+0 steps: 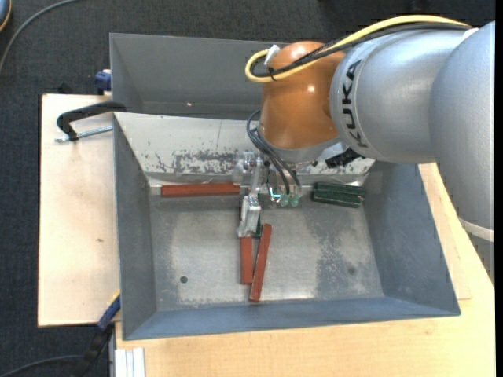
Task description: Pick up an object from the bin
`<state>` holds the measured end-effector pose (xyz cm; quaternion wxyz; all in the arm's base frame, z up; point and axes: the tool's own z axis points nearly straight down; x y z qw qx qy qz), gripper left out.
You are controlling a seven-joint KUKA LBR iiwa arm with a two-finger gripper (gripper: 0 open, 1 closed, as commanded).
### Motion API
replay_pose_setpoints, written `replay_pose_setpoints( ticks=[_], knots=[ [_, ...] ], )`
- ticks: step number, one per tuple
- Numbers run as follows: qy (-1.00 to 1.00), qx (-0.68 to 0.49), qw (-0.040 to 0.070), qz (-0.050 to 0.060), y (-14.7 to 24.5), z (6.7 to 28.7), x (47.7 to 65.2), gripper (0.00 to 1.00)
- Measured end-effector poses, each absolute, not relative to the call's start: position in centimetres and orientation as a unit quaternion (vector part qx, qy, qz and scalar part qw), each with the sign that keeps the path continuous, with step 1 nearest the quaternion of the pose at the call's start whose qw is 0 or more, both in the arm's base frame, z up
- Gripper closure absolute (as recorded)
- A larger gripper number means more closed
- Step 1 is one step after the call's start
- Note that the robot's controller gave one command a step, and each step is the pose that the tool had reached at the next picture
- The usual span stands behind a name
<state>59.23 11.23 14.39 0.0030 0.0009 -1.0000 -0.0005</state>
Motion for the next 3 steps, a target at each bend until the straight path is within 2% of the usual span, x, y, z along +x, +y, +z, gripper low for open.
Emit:
replay_pose_setpoints(
  ticks=[1, 2, 3],
  knots=[
    [-0.996, 0.085, 0.0, -0.001, 7.1, 7.2, 54.8, 0.0],
    [-0.947, 0.322, -0.002, -0.001, 13.0, 7.2, 51.2, 0.0],
    [-0.947, 0.322, -0.009, -0.001, 13.1, 7.5, 51.5, 1.0]
  ],
)
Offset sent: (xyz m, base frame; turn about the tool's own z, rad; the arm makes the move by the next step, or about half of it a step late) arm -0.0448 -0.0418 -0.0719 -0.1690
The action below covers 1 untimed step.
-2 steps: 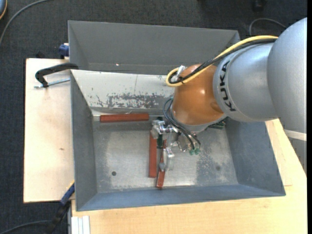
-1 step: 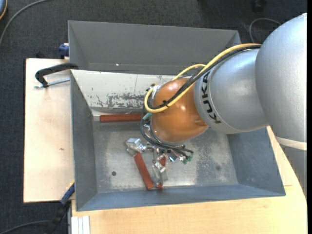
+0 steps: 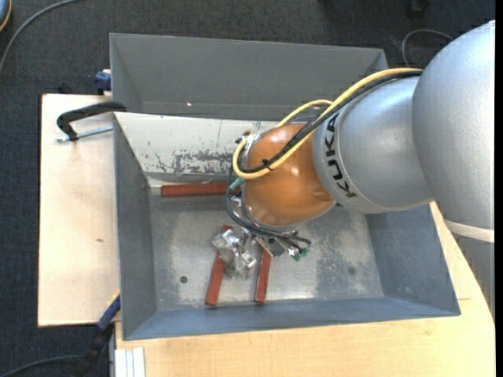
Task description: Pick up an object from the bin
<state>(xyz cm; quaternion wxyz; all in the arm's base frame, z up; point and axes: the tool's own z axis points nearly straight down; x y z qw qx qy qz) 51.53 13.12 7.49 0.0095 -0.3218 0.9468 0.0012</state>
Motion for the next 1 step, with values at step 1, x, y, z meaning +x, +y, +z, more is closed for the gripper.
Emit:
replay_pose_setpoints(
  ticks=[1],
  knots=[
    [0.947, -0.322, 0.002, 0.001, 12.94, 7.13, 51.14, 0.0]
  ],
)
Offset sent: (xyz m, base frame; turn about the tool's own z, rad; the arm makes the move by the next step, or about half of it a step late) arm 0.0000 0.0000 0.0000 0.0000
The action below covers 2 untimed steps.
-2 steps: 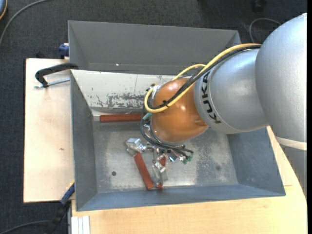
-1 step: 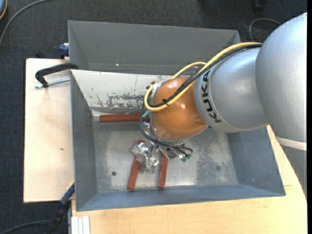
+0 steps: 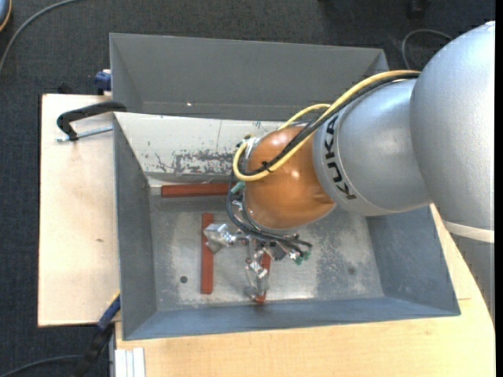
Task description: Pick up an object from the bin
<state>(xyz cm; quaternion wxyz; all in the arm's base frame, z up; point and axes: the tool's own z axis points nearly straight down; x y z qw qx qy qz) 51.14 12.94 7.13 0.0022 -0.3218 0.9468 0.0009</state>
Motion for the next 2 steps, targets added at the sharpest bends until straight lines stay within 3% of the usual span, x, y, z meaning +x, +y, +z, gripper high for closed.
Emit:
replay_pose_setpoints(
  ticks=[1, 2],
  knots=[
    [0.894, -0.448, 0.005, 0.001, 20.6, 7.2, 58.3, 0.0],
    [0.893, -0.45, 0.006, -0.002, 12.9, 16.3, 59.0, 0.0]
  ],
)
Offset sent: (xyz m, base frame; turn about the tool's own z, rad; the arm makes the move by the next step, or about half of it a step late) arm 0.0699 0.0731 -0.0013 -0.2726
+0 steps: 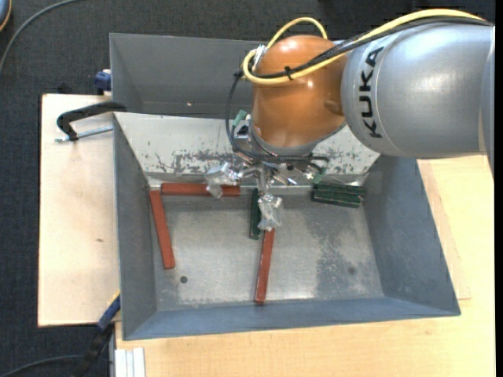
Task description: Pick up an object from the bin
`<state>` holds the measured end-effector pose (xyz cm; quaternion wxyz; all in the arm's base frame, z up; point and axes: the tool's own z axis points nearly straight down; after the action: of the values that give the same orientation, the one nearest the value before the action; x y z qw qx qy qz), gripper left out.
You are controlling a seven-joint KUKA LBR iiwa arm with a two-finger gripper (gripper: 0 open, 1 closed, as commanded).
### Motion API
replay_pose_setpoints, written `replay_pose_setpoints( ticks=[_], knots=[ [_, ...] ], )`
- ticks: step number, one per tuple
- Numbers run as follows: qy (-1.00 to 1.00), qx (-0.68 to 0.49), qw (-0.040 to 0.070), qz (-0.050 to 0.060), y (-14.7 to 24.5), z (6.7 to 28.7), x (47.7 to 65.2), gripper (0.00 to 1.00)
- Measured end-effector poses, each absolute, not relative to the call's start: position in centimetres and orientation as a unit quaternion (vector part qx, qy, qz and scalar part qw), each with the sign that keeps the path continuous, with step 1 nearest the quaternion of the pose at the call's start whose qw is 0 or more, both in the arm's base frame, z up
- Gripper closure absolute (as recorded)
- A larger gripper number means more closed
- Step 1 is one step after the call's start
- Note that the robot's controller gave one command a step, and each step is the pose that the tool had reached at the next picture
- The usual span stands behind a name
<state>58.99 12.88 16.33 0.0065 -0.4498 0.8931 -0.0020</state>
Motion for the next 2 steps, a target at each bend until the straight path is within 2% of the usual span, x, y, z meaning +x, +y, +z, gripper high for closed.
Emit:
replay_pose_setpoints(
  ticks=[1, 2],
  knots=[
    [0.891, -0.455, -0.002, 0.0, 6.6, 9.8, 58.2, 0.0],
    [0.811, -0.584, 0.003, 0.0, 7.3, 7.0, 59.8, 0.0]
  ],
)
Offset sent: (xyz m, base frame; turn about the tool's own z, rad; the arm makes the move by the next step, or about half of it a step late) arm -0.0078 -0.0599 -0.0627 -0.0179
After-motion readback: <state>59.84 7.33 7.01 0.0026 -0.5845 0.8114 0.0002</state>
